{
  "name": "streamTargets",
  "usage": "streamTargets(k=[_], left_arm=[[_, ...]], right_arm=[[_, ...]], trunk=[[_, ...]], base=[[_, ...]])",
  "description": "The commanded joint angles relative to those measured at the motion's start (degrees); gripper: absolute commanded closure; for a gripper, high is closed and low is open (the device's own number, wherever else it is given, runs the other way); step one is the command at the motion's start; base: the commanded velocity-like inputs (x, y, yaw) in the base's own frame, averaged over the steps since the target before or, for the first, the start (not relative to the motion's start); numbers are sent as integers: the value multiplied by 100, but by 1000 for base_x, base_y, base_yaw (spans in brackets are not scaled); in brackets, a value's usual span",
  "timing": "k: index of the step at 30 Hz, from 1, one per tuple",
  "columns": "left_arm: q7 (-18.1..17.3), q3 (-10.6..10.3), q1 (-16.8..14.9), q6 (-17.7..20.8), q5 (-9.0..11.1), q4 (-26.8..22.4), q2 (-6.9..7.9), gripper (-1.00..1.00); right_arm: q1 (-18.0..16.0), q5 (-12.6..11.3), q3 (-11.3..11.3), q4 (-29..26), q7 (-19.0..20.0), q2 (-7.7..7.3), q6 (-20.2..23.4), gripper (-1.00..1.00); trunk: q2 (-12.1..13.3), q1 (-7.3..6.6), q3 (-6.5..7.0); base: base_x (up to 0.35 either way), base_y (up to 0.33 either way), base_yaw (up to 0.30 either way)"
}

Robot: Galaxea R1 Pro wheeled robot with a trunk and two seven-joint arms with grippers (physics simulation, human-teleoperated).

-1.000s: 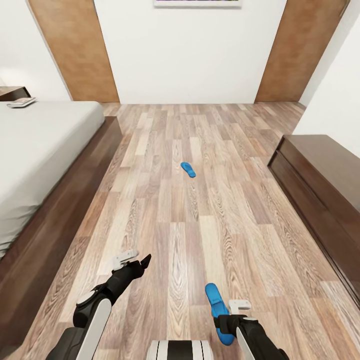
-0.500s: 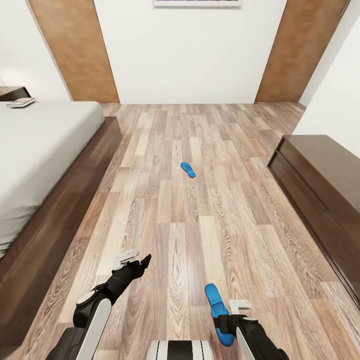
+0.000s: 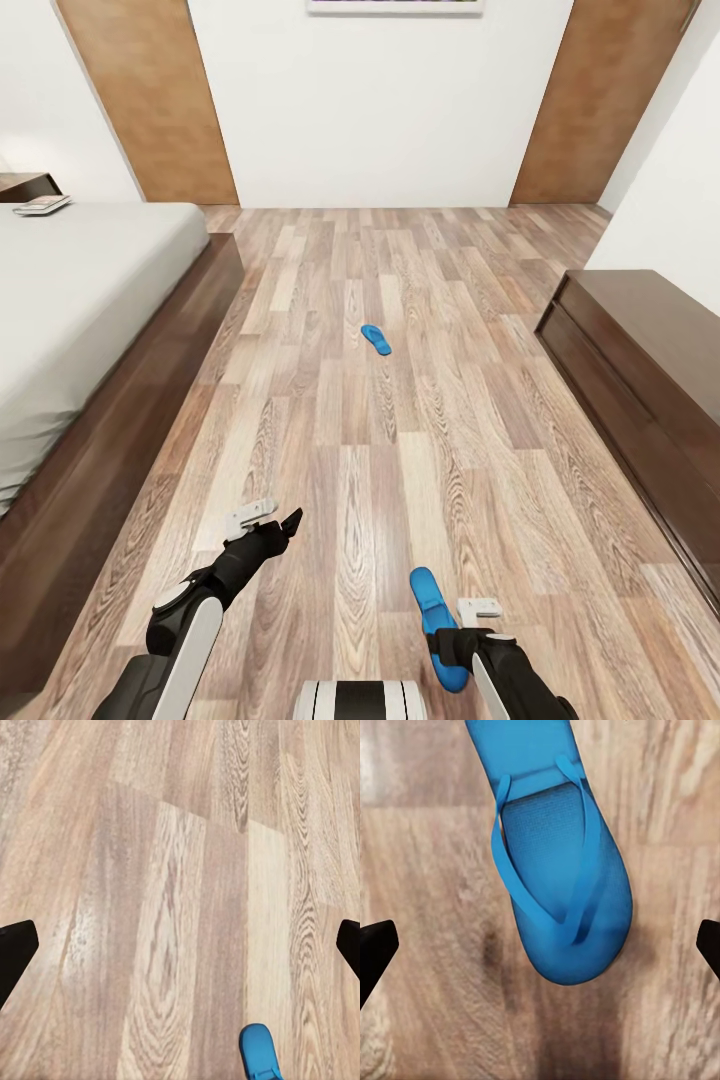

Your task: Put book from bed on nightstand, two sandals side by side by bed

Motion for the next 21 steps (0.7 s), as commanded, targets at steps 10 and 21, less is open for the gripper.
streamTargets(k=[10, 21], left_arm=[[23, 1, -2, 28, 53, -7, -1, -100], [23, 1, -2, 28, 53, -7, -1, -100]], right_arm=[[-1, 3, 9, -27, -4, 8, 25, -100], [-1, 3, 9, -29, -4, 7, 27, -100]], trunk=[[-2, -1, -20], [-2, -1, -16]], base=[[0, 0, 14], [0, 0, 162]])
